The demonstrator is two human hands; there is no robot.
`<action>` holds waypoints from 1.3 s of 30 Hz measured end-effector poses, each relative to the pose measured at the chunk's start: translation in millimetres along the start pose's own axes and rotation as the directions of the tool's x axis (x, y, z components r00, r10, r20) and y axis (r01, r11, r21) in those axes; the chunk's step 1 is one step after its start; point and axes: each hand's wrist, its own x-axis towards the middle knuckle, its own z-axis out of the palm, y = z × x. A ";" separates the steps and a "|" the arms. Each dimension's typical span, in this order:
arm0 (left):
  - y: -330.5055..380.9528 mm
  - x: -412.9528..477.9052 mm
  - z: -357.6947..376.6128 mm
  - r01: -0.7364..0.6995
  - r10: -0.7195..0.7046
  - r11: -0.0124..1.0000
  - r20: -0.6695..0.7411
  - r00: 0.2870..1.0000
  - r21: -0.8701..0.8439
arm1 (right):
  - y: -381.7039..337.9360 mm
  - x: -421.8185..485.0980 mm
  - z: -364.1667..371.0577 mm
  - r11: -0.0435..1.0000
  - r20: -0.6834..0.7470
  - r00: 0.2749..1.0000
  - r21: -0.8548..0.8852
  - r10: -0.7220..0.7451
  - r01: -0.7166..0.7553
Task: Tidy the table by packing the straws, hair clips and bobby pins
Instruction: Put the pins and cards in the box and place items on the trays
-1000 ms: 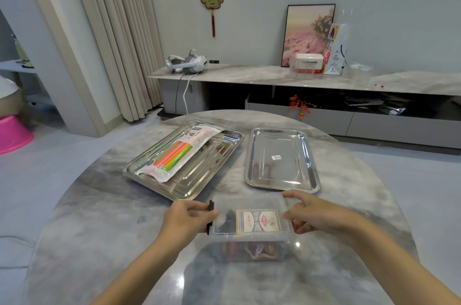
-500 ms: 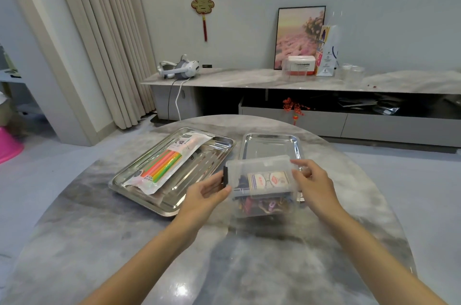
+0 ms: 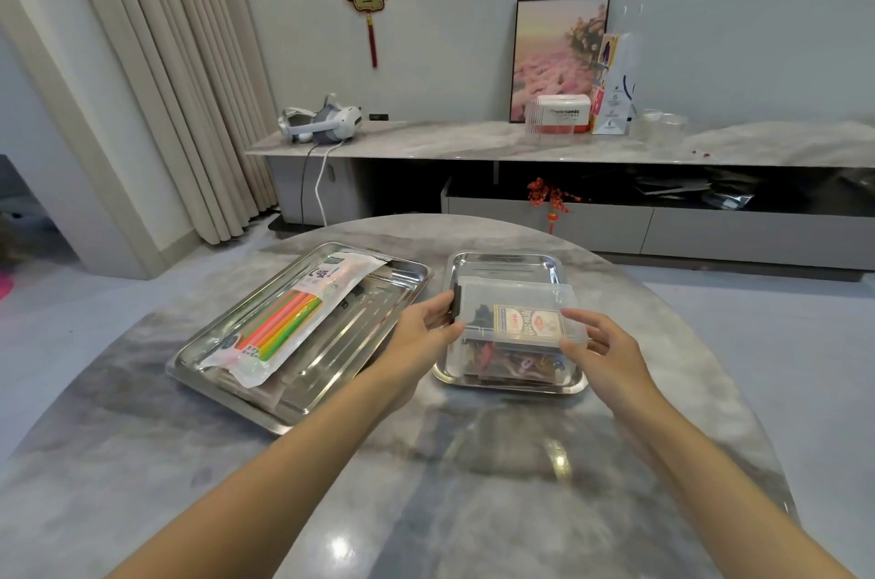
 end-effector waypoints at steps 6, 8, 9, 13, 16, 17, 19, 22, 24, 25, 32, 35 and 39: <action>-4.9 14.0 2.3 0.000 -0.001 1.000 0.041 0.999 0.023 | 2.2 6.5 1.1 0.997 0.058 0.997 0.068 0.043 -0.047; -7.6 16.3 3.8 0.003 -0.004 1.000 0.050 0.999 0.013 | 3.0 7.2 1.9 0.995 0.067 0.996 0.075 0.054 -0.059; -8.8 16.8 4.1 0.013 -0.013 1.000 0.047 0.999 0.004 | 3.0 6.2 2.3 0.995 0.077 0.995 0.078 0.060 -0.066; -15.8 16.8 3.4 0.064 -0.063 0.998 0.040 0.997 -0.020 | 4.3 6.1 4.7 0.994 0.093 0.992 0.066 0.080 -0.086; -16.1 14.0 0.1 0.055 -0.054 0.998 0.046 0.998 -0.017 | 6.1 7.4 8.5 0.994 0.001 0.997 -0.080 0.071 -0.071; -14.6 11.8 -2.5 0.043 -0.044 0.999 0.046 0.998 0.015 | 6.1 7.3 10.0 0.980 -0.064 0.998 -0.193 0.026 -0.037; -19.2 5.6 -16.9 0.005 -0.008 0.989 0.026 1.000 0.145 | 7.0 3.6 14.4 0.922 -0.147 0.984 -0.385 -0.098 0.035; -39.6 -6.4 -55.8 -0.078 0.090 0.879 -0.003 0.996 0.470 | 8.0 -7.0 21.4 0.806 -0.053 0.954 -0.550 -0.294 0.218; -49.5 -18.3 -85.5 -0.074 0.101 0.783 -0.009 0.995 0.617 | 11.5 -11.5 24.7 0.699 0.078 0.938 -0.647 -0.337 0.305; -51.3 -24.9 -100.6 -0.065 0.097 0.734 -0.010 0.995 0.676 | 13.8 -13.1 25.8 0.650 0.128 0.938 -0.691 -0.321 0.317; -57.3 -61.2 -169.1 -0.009 0.076 0.400 -0.023 0.997 0.916 | 30.1 -20.6 31.9 0.356 0.351 0.921 -0.849 -0.171 0.390; -67.8 -77.6 -165.4 0.046 -0.033 0.127 -0.042 0.999 0.991 | 35.7 -23.4 32.4 0.260 0.405 0.899 -0.862 -0.165 0.436; -91.1 -89.5 -159.2 -0.038 0.027 0.042 0.037 0.999 0.998 | 42.9 -24.9 31.7 0.231 0.420 0.894 -0.865 -0.153 0.446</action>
